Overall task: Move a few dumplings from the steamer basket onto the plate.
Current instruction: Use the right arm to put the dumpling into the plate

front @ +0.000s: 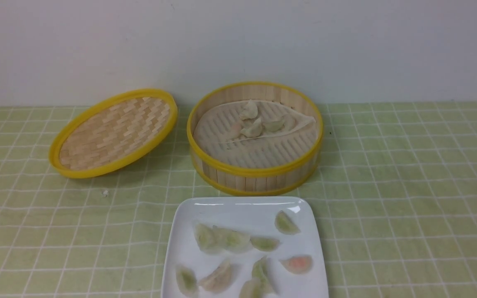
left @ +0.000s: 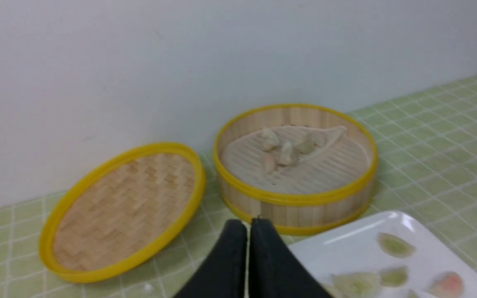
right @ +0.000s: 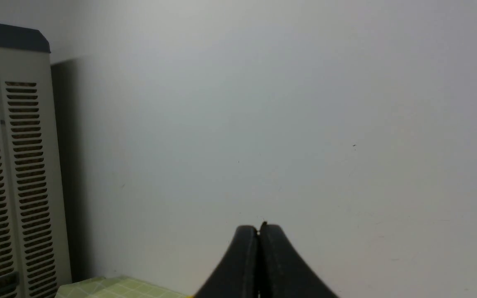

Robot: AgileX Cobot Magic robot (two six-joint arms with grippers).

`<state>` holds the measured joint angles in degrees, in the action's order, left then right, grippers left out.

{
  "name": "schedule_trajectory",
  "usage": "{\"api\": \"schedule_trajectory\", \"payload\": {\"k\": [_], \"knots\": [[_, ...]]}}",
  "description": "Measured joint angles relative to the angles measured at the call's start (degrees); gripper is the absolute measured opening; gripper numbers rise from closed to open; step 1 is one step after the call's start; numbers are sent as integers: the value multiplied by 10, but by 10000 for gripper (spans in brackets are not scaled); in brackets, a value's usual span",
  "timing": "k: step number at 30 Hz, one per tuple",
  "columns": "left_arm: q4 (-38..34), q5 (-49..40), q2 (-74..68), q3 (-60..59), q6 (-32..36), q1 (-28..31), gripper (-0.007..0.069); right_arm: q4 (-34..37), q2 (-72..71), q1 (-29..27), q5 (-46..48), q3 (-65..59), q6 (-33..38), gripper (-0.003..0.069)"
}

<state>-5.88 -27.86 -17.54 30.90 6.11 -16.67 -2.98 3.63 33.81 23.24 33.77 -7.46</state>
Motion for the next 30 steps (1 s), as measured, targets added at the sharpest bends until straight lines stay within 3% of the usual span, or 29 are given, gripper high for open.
{"api": "schedule_trajectory", "payload": {"k": [5, 10, 15, 20, 30], "knots": [[3, 125, 91, -165, -1, 81, -6, 0, 0, 0, 0, 0, 0, -15], [3, 176, 155, -277, -1, 148, -6, 0, 0, 0, 0, 0, -1, -15], [7, 153, 181, -323, -1, 165, -6, 0, 0, 0, 0, 0, -11, -15], [16, 68, 181, -325, -1, 165, -6, 0, 0, 0, 0, 0, -13, -15], [17, 64, 181, -326, -1, 165, -6, 0, 0, 0, 0, 0, -14, -15]]}}
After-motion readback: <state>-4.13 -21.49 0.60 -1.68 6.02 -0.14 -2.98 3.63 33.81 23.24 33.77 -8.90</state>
